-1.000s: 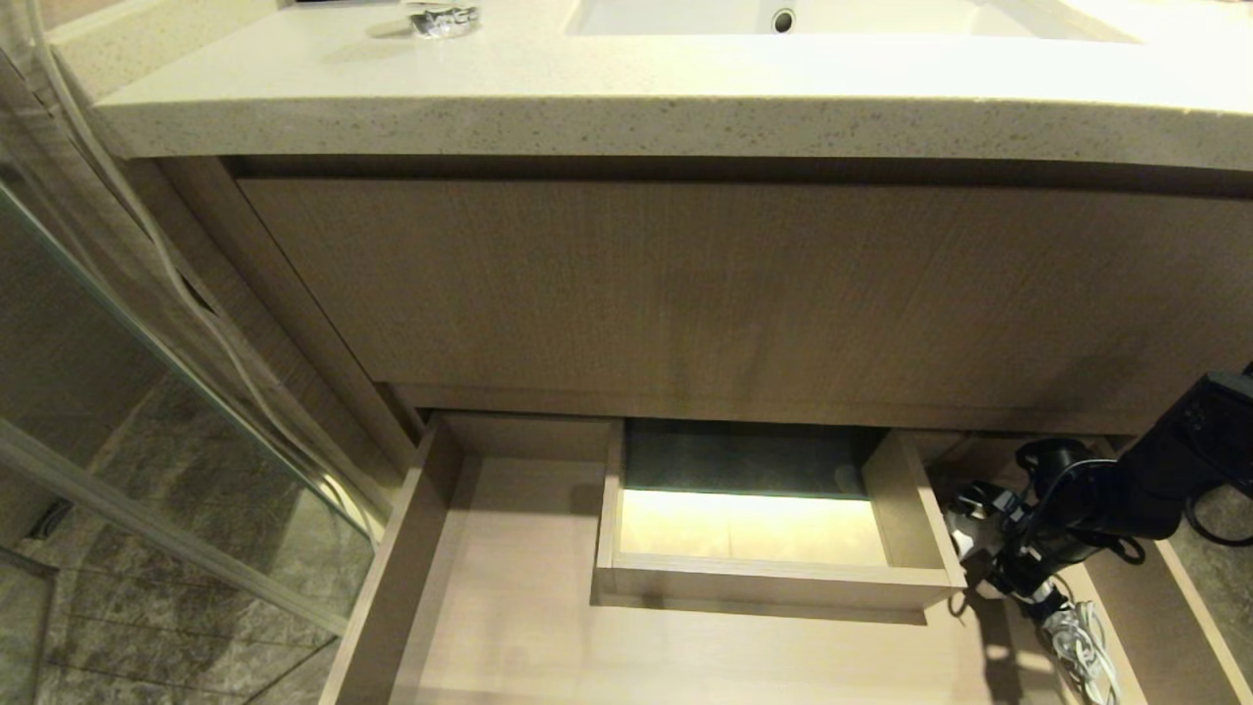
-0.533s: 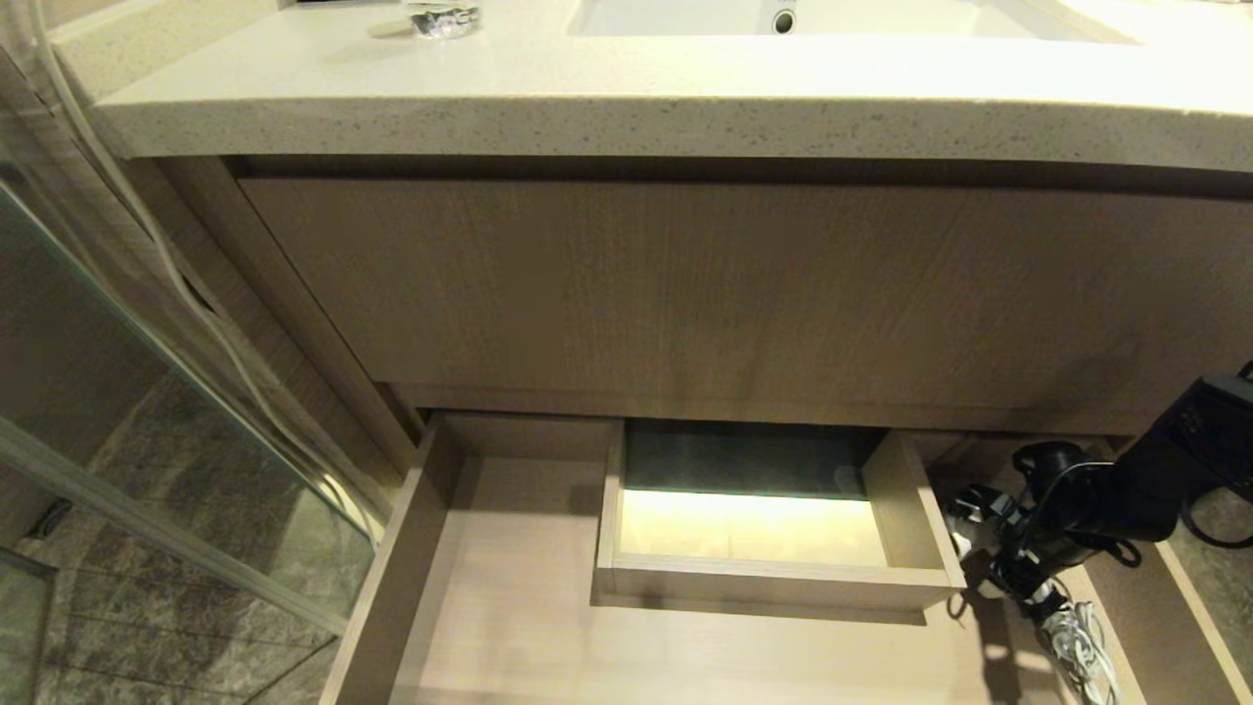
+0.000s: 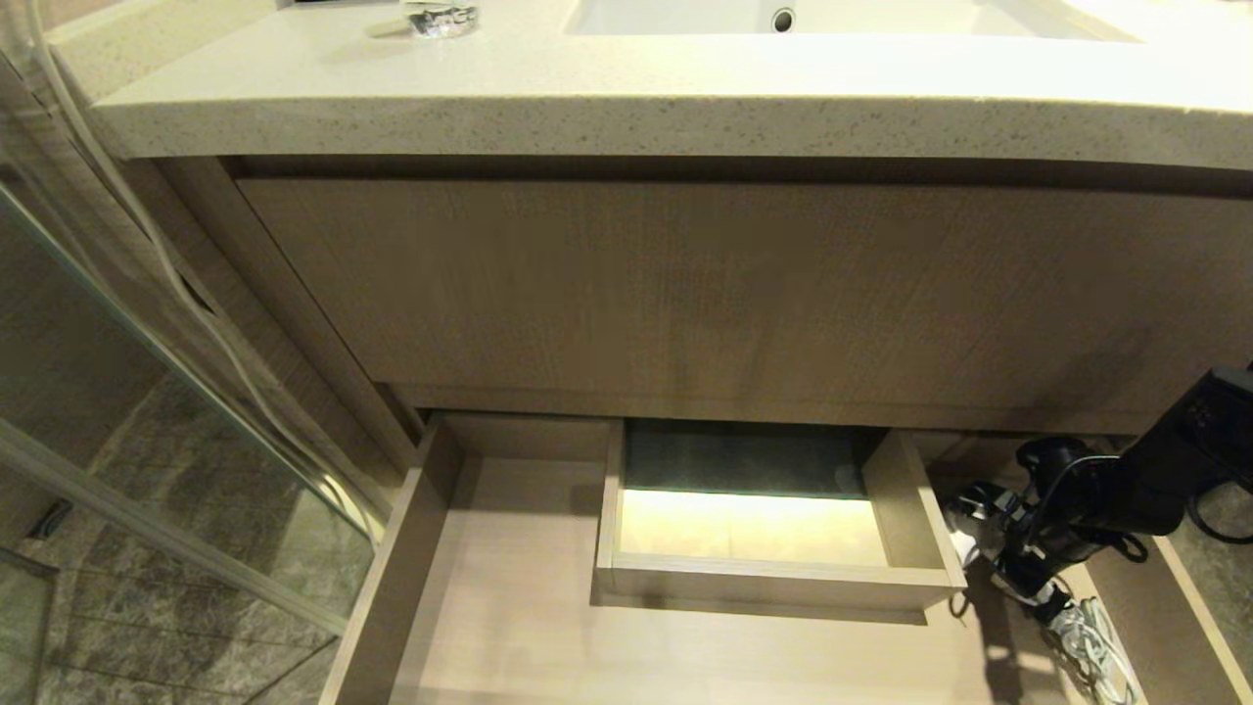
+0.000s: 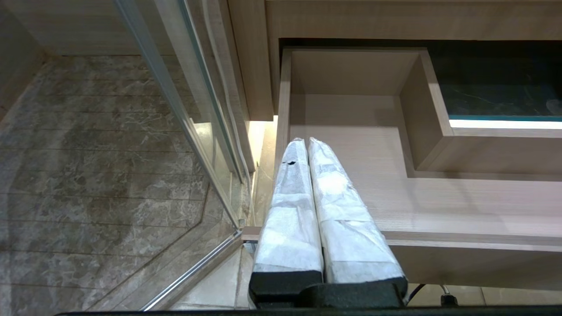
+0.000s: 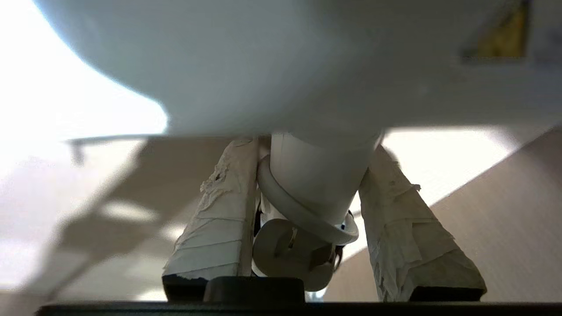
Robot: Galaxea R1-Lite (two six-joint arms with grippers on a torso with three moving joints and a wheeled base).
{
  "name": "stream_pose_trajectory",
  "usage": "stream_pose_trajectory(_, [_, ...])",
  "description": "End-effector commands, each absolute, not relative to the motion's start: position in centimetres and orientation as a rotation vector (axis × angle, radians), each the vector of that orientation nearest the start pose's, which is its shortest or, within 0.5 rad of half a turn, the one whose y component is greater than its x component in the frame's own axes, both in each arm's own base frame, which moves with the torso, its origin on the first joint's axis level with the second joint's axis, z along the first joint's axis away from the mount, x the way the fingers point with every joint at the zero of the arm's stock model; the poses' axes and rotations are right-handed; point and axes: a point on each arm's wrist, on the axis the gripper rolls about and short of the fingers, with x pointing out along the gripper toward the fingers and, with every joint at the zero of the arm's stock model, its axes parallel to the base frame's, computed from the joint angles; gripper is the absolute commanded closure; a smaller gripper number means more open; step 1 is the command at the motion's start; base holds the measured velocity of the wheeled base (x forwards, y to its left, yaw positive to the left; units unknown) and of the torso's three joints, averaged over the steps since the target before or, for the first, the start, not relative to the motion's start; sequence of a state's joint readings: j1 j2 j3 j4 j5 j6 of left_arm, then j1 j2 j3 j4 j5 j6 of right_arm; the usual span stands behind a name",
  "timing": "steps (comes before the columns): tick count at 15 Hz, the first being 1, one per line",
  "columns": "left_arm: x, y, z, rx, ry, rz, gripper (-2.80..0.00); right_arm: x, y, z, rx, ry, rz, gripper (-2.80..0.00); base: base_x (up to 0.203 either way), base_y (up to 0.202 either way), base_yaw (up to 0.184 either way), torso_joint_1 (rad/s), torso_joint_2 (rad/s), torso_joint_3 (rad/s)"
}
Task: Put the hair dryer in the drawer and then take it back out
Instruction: Take the hairdryer out
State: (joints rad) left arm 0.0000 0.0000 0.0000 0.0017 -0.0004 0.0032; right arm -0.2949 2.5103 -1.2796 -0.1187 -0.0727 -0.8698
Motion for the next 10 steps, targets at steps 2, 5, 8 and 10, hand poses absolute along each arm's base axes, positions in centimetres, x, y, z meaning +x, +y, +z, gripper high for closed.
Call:
stream_pose_trajectory(2, [-2.3,0.0,7.5,0.003,0.002,0.0,0.0,38.9,-12.4,-2.0,-0.652,1.151,0.16,0.0,0.0,0.0,0.0,0.0,0.0,0.0])
stream_pose_trajectory(5, [-2.3,0.0,7.5,0.003,0.002,0.0,0.0,36.6,-12.1,0.9,-0.647,1.151,0.153,0.0,0.0,0.0,0.0,0.0,0.0,0.0])
stream_pose_trajectory(8, [-2.3,0.0,7.5,0.003,0.002,0.0,0.0,33.4,-11.7,3.8,-0.643,1.145,0.134,0.0,0.0,0.0,0.0,0.0,0.0,0.0])
stream_pose_trajectory(10, [-2.3,0.0,7.5,0.003,0.002,0.0,0.0,31.5,-11.3,5.7,-0.651,1.127,0.119,0.0,0.0,0.0,0.0,0.0,0.0,0.0])
